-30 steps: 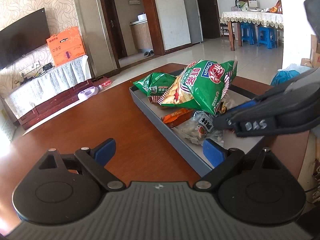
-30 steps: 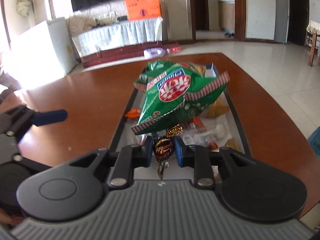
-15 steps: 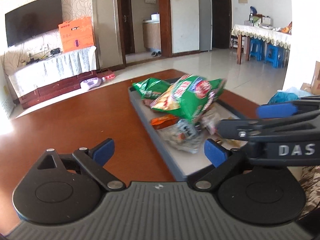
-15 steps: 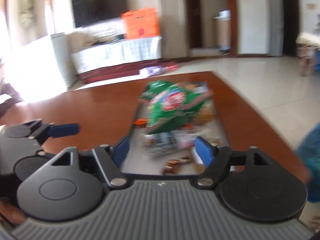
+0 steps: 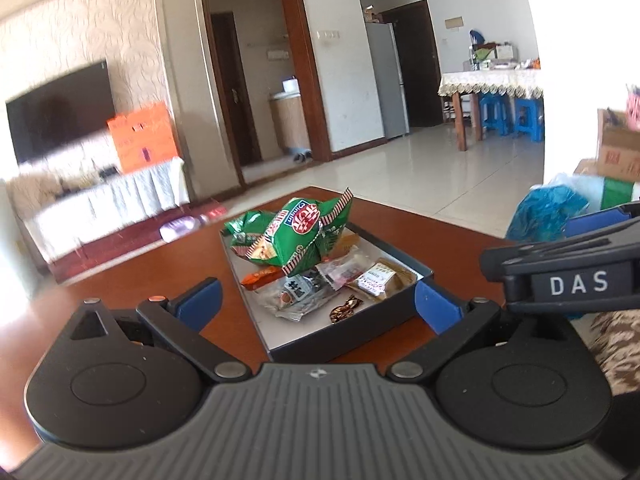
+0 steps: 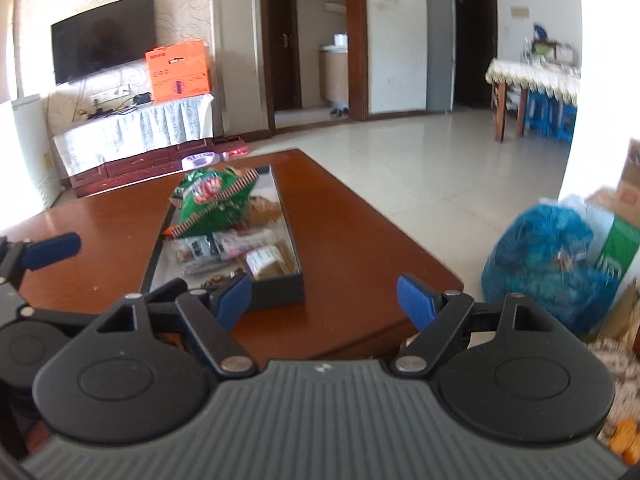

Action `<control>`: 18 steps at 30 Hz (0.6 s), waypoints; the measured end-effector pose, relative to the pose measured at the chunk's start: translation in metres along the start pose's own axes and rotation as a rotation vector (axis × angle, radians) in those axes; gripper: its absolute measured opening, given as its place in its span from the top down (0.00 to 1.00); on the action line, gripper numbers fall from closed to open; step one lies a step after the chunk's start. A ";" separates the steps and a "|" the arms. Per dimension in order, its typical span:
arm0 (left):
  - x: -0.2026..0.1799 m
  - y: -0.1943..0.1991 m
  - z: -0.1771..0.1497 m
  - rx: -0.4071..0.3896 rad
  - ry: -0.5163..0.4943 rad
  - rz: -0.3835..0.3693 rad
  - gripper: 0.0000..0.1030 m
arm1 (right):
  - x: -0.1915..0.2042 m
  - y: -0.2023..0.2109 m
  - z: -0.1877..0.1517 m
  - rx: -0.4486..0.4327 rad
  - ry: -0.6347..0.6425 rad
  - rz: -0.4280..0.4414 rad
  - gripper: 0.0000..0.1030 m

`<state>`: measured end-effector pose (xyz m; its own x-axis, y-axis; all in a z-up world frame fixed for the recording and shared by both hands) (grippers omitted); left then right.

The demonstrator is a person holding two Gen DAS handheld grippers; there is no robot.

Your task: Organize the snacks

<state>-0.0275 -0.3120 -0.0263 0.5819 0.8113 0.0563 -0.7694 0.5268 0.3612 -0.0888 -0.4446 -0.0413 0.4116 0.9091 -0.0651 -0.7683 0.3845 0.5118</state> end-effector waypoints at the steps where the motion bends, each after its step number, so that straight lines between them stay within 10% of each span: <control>1: -0.002 0.003 -0.001 -0.006 -0.012 0.016 0.00 | -0.001 -0.001 -0.003 0.009 -0.007 0.000 0.21; 8: 0.012 0.001 -0.007 0.142 0.090 -0.019 0.00 | 0.000 -0.002 -0.006 0.023 0.008 -0.028 0.21; 18: 0.035 0.009 -0.010 0.129 0.097 0.040 0.00 | 0.005 0.004 -0.006 0.016 0.030 -0.037 0.21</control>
<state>-0.0161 -0.2762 -0.0306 0.5187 0.8548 -0.0153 -0.7472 0.4619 0.4778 -0.0925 -0.4372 -0.0450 0.4244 0.8987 -0.1102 -0.7450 0.4158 0.5217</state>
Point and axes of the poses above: each gripper's, at about its wrist camera, not at the fingertips, and y roughly against the way its jaws point, x to its left, z to its top, the point moved 9 cm from there along -y, roughly the way its jaws point, and after that the axes turned 10 degrees about y, right-handed, at the moved point
